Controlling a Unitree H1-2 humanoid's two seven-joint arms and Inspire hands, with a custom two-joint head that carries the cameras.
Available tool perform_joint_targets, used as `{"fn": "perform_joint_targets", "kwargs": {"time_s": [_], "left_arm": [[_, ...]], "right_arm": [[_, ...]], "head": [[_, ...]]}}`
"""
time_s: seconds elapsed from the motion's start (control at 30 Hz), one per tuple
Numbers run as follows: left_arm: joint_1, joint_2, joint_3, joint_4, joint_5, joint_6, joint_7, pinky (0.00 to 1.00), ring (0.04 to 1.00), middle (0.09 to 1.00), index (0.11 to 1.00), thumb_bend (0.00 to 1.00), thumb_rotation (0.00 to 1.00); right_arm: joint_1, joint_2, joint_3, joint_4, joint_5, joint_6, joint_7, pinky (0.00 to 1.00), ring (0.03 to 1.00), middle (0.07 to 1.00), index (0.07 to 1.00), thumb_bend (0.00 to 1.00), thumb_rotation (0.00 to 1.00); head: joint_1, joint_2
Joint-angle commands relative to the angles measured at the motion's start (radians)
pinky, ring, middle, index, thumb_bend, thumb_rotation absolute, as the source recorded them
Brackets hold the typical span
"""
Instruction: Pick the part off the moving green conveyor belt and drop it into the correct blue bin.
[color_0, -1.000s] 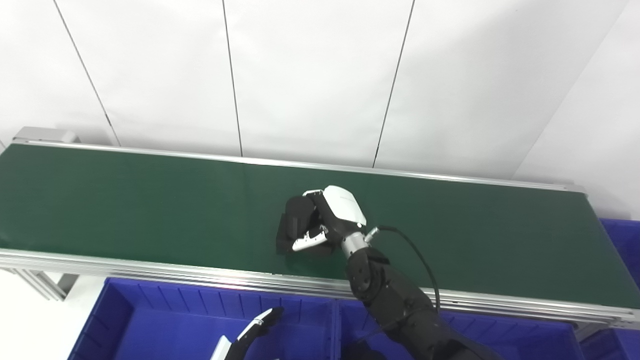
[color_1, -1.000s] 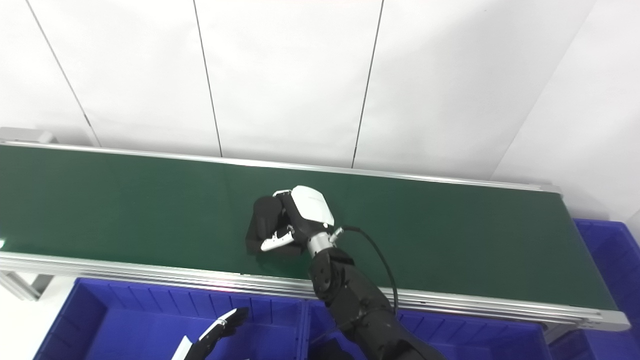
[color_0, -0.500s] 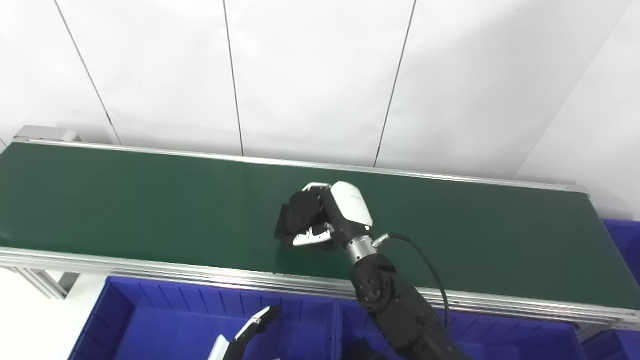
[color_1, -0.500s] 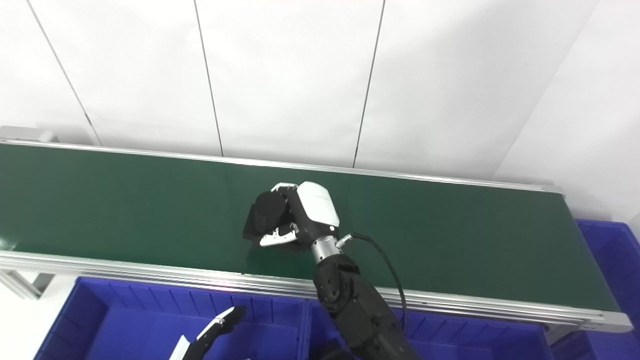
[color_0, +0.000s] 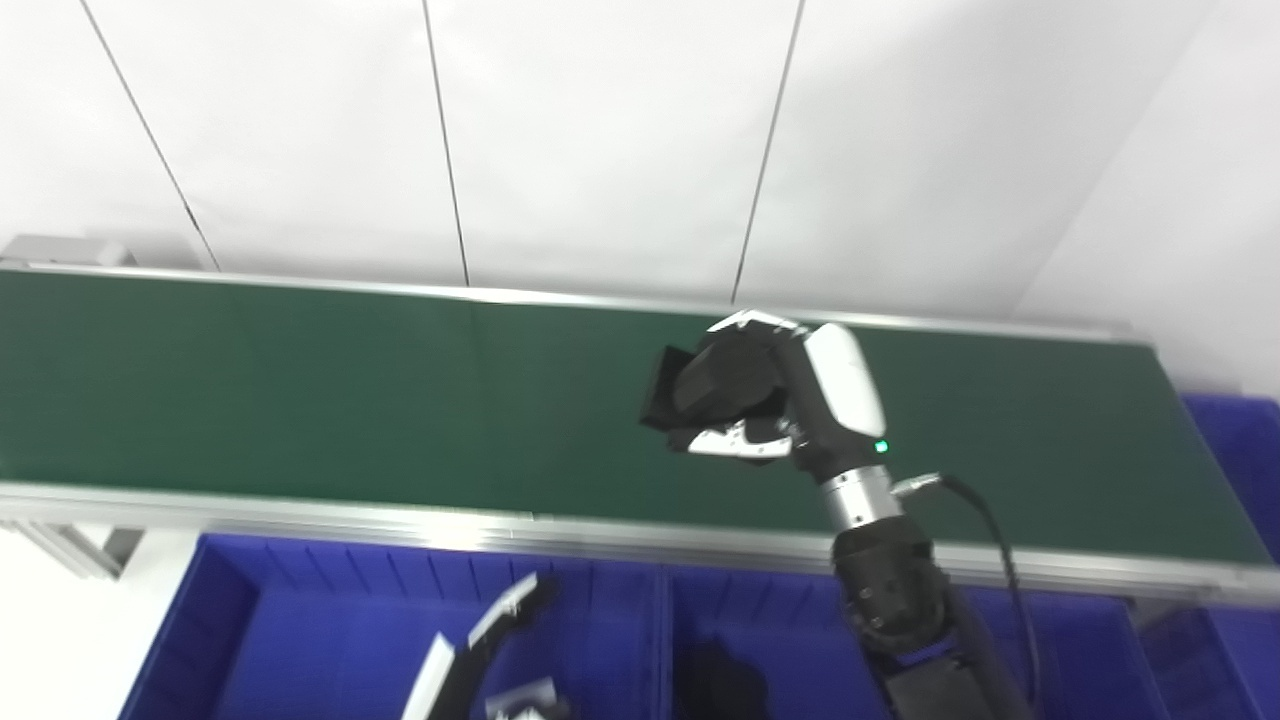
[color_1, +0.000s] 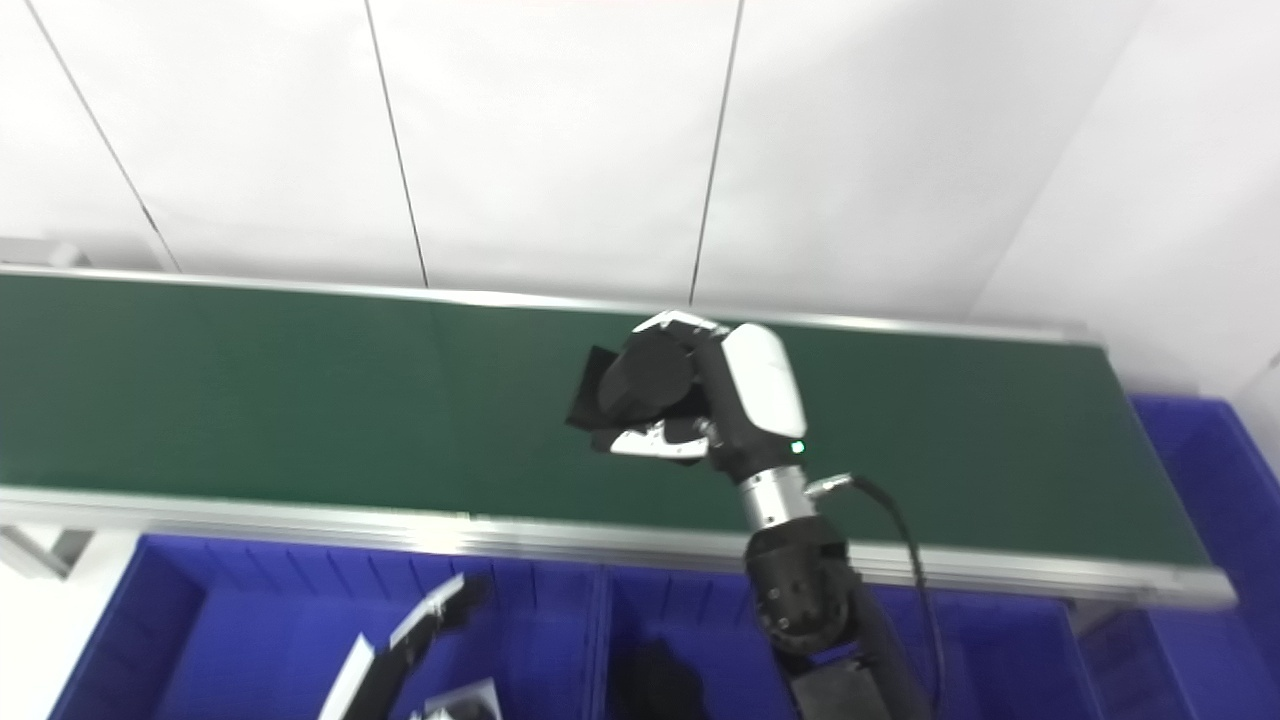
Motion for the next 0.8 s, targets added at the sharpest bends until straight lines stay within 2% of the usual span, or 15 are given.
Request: {"fn": "perform_joint_targets", "kwargs": {"time_s": [0.0, 0.07, 0.2, 0.33, 0.4, 0.53, 0.77], "left_arm": [[0.007, -0.009, 0.029, -0.038, -0.011, -0.033, -0.032, 0.82, 0.846, 0.853, 0.854, 0.75, 0.75], [0.015, -0.019, 0.052, -0.054, -0.016, -0.033, -0.064, 0.82, 0.845, 0.853, 0.855, 0.74, 0.75], [0.031, -0.043, 0.099, -0.080, -0.021, -0.033, -0.120, 0.81, 0.844, 0.851, 0.857, 0.70, 0.74], [0.047, -0.069, 0.148, -0.098, -0.031, -0.033, -0.184, 0.81, 0.847, 0.851, 0.855, 0.73, 0.75], [0.050, -0.080, 0.166, -0.101, -0.027, -0.033, -0.200, 0.80, 0.845, 0.849, 0.853, 0.74, 0.76], [0.061, -0.101, 0.204, -0.111, -0.039, -0.033, -0.240, 0.78, 0.838, 0.844, 0.854, 0.74, 0.75], [0.072, -0.116, 0.265, -0.122, -0.051, -0.033, -0.304, 0.78, 0.827, 0.838, 0.849, 0.72, 0.74]], "right_arm": [[0.018, -0.002, -0.021, -0.075, 0.014, 0.010, 0.018, 0.31, 0.380, 0.434, 0.540, 0.51, 0.00], [0.070, -0.007, -0.032, -0.110, 0.013, 0.002, 0.025, 0.30, 0.380, 0.435, 0.540, 0.51, 0.00], [0.166, -0.005, -0.053, -0.160, 0.021, -0.002, 0.037, 0.36, 0.430, 0.455, 0.533, 0.52, 0.00], [0.274, 0.000, -0.068, -0.166, 0.008, -0.055, 0.000, 0.33, 0.411, 0.453, 0.533, 0.52, 0.00], [0.312, 0.003, -0.073, -0.164, -0.003, -0.057, -0.012, 0.34, 0.420, 0.455, 0.533, 0.52, 0.00], [0.381, 0.011, -0.094, -0.121, 0.021, -0.097, -0.047, 0.38, 0.442, 0.462, 0.527, 0.52, 0.00], [0.451, 0.034, -0.115, -0.046, -0.016, -0.101, -0.118, 0.40, 0.471, 0.470, 0.516, 0.52, 0.00]], "head": [[0.008, 0.014], [0.015, 0.029], [0.026, 0.046], [0.027, 0.068], [0.026, 0.073], [0.028, 0.086], [0.002, 0.090]]}}
